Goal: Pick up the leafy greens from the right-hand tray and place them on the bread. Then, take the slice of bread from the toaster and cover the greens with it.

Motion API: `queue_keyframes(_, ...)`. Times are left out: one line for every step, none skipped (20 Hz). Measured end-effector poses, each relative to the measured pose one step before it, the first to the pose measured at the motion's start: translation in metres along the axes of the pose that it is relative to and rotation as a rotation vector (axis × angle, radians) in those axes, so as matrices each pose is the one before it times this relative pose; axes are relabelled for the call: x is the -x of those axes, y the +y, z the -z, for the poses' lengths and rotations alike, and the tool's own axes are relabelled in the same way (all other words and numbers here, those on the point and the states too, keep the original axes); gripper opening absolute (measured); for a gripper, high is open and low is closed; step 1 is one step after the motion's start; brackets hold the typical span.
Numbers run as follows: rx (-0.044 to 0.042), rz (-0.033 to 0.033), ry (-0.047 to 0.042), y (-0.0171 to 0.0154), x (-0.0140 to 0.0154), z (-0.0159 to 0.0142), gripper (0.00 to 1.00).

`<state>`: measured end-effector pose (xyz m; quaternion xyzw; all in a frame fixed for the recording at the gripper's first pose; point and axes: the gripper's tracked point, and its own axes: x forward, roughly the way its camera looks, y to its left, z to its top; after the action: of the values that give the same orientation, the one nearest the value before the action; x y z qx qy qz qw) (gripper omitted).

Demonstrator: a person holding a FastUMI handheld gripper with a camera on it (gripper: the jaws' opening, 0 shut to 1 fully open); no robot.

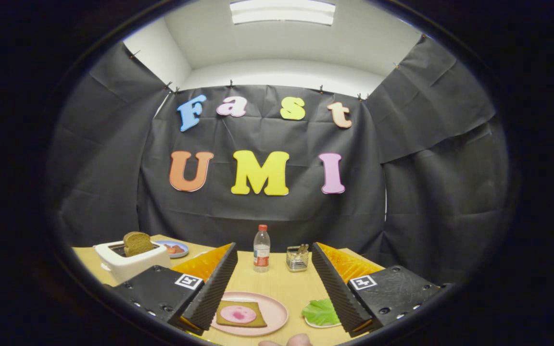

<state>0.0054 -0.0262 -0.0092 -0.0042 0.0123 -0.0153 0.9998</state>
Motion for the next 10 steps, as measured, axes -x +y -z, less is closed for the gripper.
queue_keyframes(0.00312,0.00705,-0.00185,-0.00678,-0.00033,-0.00116,0.95)
queue_keyframes(0.00787,0.00617,-0.00123,-0.00700,0.00027,-0.00212,0.95)
queue_keyframes(0.01101,0.00624,0.00126,-0.00767,-0.00016,-0.00088,0.95)
queue_keyframes(0.01071,0.00946,0.00559,-0.00938,0.00029,0.00031,0.95)
queue_keyframes(0.01100,0.01181,0.00774,-0.01114,-0.00203,0.00377,0.95)
queue_keyframes(0.01215,0.01276,0.01477,-0.01132,-0.00136,0.00505,0.95)
queue_keyframes(0.00871,0.01762,0.02136,-0.01195,-0.00214,0.00885,0.95)
queue_keyframes(-0.00032,0.01343,0.02877,-0.01206,-0.00387,0.01050,0.95)
queue_keyframes(-0.00835,0.00317,0.03434,-0.00833,-0.00261,0.01098,0.95)
queue_keyframes(-0.01898,-0.00034,0.03663,-0.00899,-0.00388,0.01209,0.95)
